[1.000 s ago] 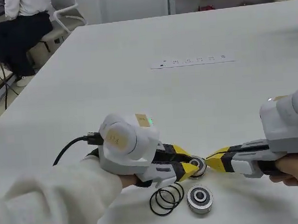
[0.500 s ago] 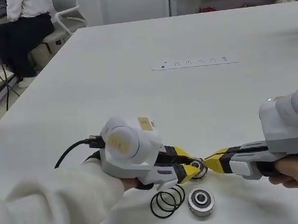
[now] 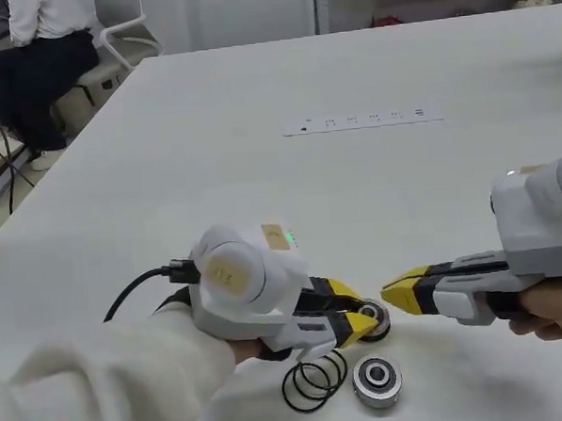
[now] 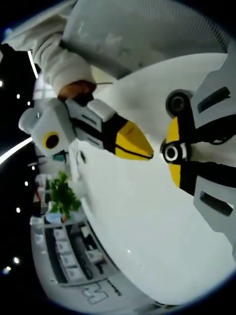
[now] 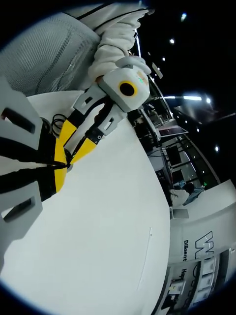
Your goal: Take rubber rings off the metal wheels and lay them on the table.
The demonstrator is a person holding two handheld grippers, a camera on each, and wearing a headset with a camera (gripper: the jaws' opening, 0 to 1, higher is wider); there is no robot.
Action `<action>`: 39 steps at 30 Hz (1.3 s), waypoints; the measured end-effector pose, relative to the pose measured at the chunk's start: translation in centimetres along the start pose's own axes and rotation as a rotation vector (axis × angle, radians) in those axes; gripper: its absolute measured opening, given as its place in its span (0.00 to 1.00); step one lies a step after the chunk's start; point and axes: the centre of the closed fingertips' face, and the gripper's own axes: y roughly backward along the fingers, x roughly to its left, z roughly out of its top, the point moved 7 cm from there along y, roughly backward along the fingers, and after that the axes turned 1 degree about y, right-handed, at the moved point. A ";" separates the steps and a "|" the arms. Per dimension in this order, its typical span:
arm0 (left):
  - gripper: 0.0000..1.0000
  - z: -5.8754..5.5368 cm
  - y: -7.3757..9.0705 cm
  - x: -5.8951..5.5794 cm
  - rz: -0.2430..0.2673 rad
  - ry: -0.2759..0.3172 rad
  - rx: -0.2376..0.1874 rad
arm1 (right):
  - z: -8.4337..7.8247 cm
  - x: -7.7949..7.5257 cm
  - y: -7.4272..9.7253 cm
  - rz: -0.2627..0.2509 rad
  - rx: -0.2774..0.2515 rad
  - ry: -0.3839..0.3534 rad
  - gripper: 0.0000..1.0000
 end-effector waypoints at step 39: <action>0.13 -0.3 0.6 -0.3 -0.006 0.003 -0.027 | -0.8 -0.8 0.0 -0.040 0.009 0.018 0.00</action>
